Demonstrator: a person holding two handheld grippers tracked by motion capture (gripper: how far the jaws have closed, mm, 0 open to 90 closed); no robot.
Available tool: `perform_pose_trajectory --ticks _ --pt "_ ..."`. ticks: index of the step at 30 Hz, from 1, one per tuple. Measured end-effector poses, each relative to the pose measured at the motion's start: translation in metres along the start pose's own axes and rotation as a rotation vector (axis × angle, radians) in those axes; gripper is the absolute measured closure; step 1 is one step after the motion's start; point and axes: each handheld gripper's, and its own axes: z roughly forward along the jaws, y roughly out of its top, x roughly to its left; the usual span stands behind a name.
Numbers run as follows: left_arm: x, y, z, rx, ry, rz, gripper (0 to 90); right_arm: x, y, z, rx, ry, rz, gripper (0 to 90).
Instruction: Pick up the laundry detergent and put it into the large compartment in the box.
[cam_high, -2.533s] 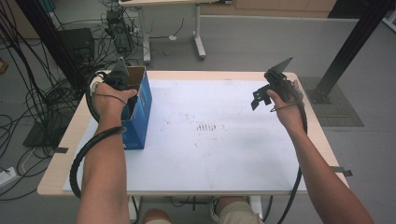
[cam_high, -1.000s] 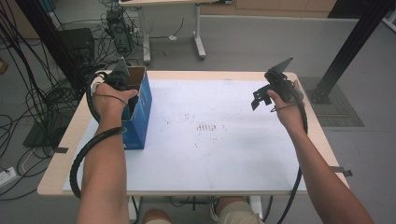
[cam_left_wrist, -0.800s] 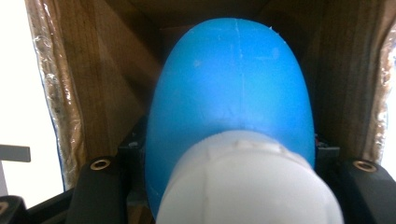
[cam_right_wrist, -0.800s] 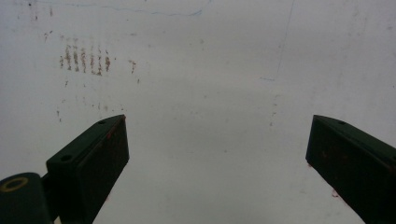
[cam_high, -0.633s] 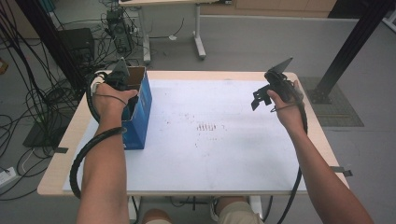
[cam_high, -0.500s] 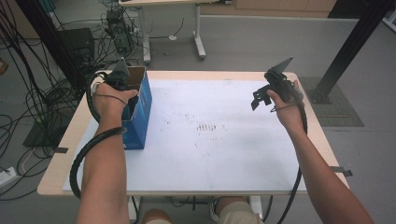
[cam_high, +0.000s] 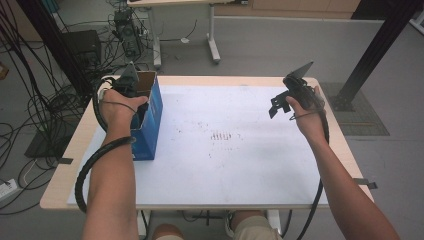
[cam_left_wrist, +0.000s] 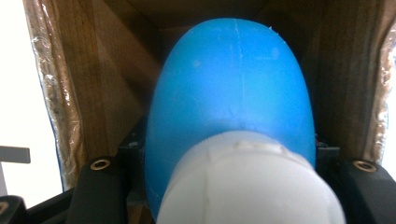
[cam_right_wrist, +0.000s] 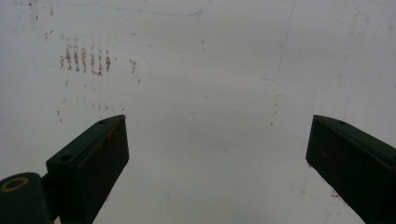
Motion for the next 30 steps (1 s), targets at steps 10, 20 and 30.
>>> perform_pose_trajectory --ticks 10,20,30 --pt "0.0008 -0.0003 0.0002 -0.001 -0.003 0.002 37.2 0.0016 0.0005 0.0003 0.002 0.0 0.0 6.0" --pt "0.0009 0.0 0.0002 0.0 -0.004 0.002 37.1 0.0016 0.0009 -0.0001 0.004 -0.002 -0.001 6.0" --pt "0.0019 0.0 0.0006 0.0 -0.008 0.001 36.6 0.0012 0.0001 -0.0016 -0.001 -0.001 0.0 6.0"
